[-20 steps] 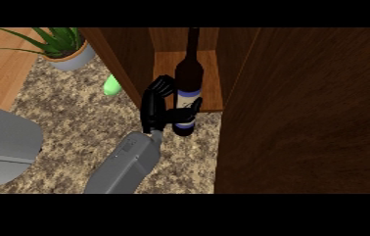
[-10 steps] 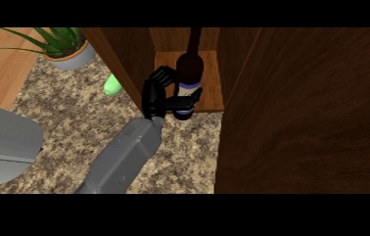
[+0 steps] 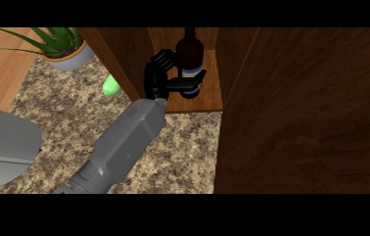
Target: Pick up the wine, place it into the cabinet and close the cabinet
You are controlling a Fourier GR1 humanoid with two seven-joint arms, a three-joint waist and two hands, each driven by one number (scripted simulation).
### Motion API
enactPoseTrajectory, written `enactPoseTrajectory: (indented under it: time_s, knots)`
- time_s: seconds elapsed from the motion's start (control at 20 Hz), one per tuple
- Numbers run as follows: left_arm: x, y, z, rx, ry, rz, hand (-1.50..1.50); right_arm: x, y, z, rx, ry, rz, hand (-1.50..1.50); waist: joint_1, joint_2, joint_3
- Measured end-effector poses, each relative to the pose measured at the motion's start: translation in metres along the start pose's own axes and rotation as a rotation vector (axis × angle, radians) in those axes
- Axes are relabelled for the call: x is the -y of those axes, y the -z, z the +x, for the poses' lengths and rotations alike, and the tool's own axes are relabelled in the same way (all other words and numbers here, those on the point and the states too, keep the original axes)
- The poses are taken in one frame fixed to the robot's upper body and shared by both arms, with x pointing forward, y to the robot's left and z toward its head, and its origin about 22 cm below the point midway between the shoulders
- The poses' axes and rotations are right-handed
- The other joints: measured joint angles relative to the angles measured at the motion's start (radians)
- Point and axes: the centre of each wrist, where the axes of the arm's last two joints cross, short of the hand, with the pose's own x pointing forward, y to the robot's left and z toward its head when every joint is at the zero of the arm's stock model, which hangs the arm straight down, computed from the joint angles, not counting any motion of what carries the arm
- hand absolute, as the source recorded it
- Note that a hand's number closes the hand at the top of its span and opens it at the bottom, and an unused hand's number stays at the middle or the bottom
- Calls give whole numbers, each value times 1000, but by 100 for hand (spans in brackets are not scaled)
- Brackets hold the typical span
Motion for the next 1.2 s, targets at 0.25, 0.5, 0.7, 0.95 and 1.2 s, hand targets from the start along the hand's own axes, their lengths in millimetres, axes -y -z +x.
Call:
enactPoseTrajectory:
  time_s: [0.25, 0.5, 0.7, 0.95, 1.2]
  knots:
    - [10, 15, 14, 22, 32, 14, 150, 0, 0, 0, -3, 7, -3, -150, 4, 0, 0]
    - [10, 29, 24, 64, 128, 47, 150, 0, 0, -1, -4, 15, -1, -150, 2, 1, 0]
    - [3, 43, 35, 96, 247, 114, -150, 1, 1, -2, 4, 10, 8, -150, -1, 3, 1]
    - [-4, 48, 32, 100, 364, 152, -150, -3, -1, -4, 3, 29, 21, -150, -12, 2, 3]
    - [-9, 49, 29, 94, 424, 180, -150, -4, 0, -4, 7, 35, 26, -150, -19, 5, 3]
